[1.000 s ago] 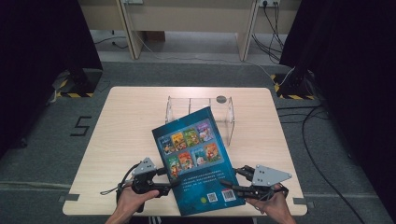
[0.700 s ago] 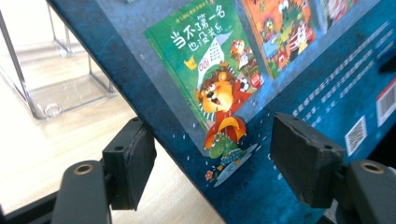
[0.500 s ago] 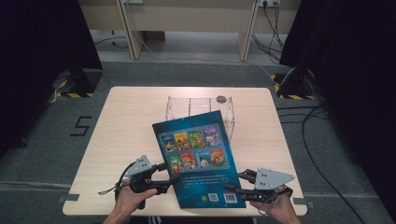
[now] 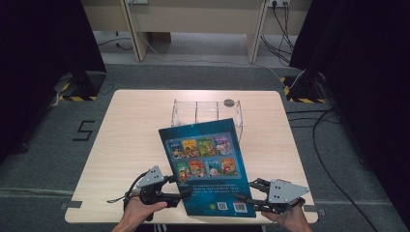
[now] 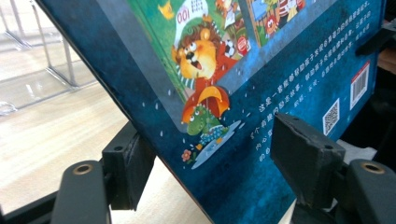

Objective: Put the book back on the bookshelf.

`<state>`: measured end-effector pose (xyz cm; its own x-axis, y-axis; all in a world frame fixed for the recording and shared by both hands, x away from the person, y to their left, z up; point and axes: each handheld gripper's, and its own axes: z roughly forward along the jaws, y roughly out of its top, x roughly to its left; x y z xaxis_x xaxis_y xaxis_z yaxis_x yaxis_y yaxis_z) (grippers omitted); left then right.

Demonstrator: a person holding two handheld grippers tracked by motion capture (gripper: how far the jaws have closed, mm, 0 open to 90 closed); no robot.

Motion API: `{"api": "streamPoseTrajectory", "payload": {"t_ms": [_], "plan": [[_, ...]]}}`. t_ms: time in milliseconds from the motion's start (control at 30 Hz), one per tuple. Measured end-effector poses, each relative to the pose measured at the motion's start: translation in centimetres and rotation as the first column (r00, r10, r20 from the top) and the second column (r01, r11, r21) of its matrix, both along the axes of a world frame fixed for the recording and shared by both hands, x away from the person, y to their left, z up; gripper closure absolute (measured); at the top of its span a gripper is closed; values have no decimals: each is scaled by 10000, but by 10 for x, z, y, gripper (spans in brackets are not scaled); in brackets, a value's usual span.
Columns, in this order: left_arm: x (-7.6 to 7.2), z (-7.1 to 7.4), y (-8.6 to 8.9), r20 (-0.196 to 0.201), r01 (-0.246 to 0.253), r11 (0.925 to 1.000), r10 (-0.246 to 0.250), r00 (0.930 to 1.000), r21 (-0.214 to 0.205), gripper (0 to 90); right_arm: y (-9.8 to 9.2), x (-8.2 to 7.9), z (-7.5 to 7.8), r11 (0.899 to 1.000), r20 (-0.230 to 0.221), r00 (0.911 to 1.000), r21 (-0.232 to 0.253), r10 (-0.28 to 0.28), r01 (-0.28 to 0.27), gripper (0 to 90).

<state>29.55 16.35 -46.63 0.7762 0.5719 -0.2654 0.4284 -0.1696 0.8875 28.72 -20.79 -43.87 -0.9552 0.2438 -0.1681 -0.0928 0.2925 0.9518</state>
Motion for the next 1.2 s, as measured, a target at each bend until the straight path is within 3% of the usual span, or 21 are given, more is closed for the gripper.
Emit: {"api": "streamPoseTrajectory", "payload": {"t_ms": [67,133,267,467,567,633,733,767,867,933,1133,1200], "plan": [[-1,4,-2,-75,-78,10000,78,9999,36,274,0,-1,0,10000,29,10000,-64,24,-24,668],[-1,8,-1,118,-199,9998,198,9997,96,252,2,0,-1,9998,-73,9998,-107,-191,190,668],[0,14,4,203,-387,9986,394,9990,-354,272,6,5,-8,9977,-564,9971,-473,-520,493,691],[0,8,5,75,-287,9990,290,9996,-349,279,12,6,-16,9971,-1043,9924,-473,-650,603,714],[-1,0,3,-169,-140,9999,139,9998,-85,272,12,2,-17,9966,-677,9966,-701,-477,430,716],[-1,-4,2,-205,-145,9999,147,9997,74,265,14,1,-19,9925,-527,9974,-1146,-483,420,730],[-1,-5,2,-208,-212,9997,215,9996,157,258,15,2,-26,9834,-508,9975,-1768,-499,402,789],[-1,-5,2,-202,-246,9995,250,9995,194,251,16,1,-27,9834,-710,9961,-1767,-532,399,822],[-2,-8,1,-275,-131,9999,128,9995,-97,251,22,0,-30,9792,-630,9967,-1994,-506,371,795],[-3,-5,1,-389,-162,9998,158,9991,-95,263,21,1,-31,9846,-939,9938,-1694,-596,430,792],[0,-6,3,-441,-206,9997,199,9988,-139,263,21,0,-31,9876,-978,9937,-1519,-556,403,803],[0,-7,5,-503,-337,9990,323,9982,-283,268,21,1,-31,9899,-1207,9909,-1349,-589,424,804]]}}
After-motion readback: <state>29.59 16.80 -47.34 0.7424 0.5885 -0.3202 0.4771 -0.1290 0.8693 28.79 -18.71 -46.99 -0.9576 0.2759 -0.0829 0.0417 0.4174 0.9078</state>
